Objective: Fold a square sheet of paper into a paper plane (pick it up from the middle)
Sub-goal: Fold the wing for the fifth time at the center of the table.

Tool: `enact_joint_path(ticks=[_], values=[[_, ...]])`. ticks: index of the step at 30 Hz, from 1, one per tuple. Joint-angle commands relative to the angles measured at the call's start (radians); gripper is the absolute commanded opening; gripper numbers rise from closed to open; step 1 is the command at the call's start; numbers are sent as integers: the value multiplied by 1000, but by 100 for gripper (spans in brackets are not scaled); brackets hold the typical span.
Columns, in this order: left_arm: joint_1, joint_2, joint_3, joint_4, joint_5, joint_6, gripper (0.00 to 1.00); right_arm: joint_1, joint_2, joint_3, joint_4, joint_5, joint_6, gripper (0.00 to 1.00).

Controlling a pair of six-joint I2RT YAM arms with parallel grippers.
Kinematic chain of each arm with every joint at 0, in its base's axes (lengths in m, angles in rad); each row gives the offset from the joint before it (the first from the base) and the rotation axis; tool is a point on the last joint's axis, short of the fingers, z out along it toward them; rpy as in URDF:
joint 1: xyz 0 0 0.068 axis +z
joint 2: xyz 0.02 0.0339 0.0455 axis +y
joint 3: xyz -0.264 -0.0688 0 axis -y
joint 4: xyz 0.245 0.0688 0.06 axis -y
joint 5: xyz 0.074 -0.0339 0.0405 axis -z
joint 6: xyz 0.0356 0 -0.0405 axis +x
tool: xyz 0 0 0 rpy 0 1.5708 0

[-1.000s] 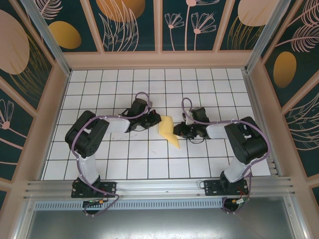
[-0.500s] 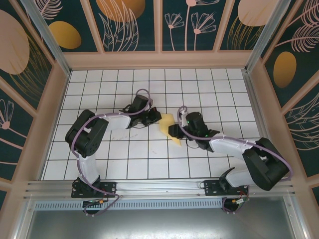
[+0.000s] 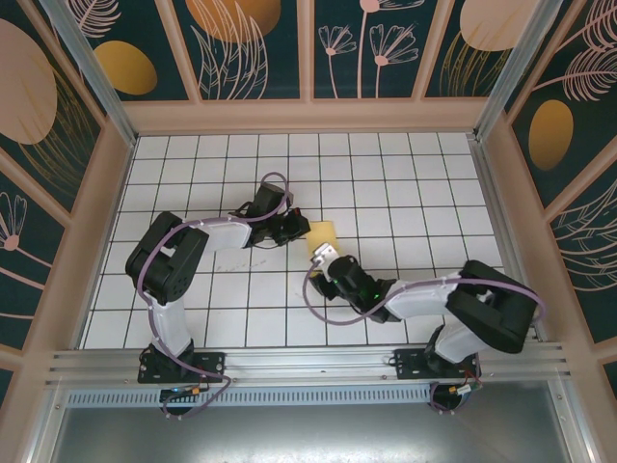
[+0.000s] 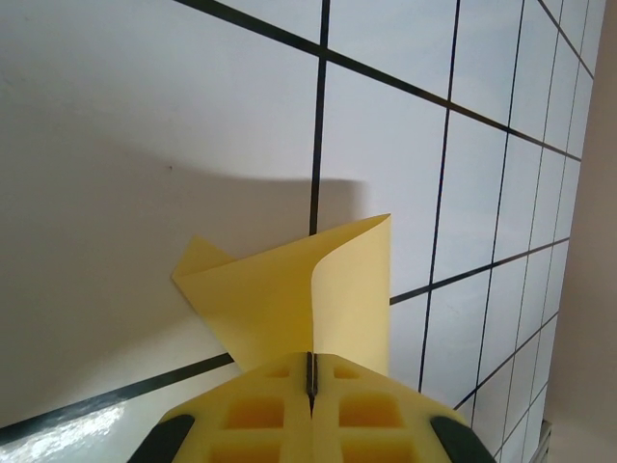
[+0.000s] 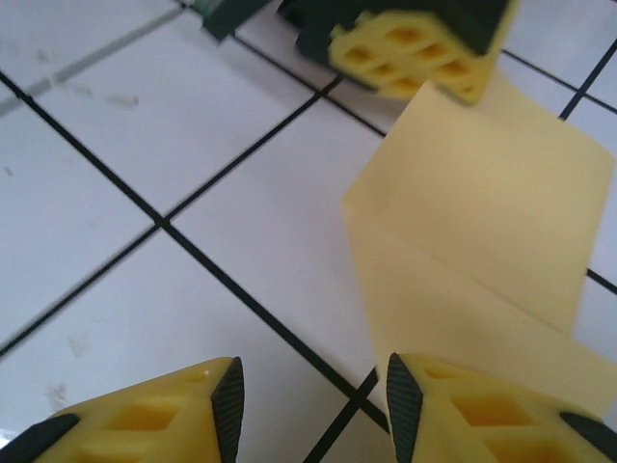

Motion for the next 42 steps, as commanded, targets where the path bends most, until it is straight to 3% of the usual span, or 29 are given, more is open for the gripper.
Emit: enact_joint_path(ticks=[1,12,18,27,37,42], values=[[6,-14,11,-18,16,20,0,36,71,40,74,202,-123,42],[6,-14,26,-39,19,42,1,60,151,49,122,351,-197,36],[5,-13,35,-55,23,56,1,60,164,45,121,355,-194,38],[7,-15,42,-75,17,70,1,52,162,42,124,351,-191,21],[6,-20,45,-95,11,85,1,37,173,45,119,346,-195,22],[7,-21,44,-95,6,82,1,36,166,43,115,332,-187,15]])
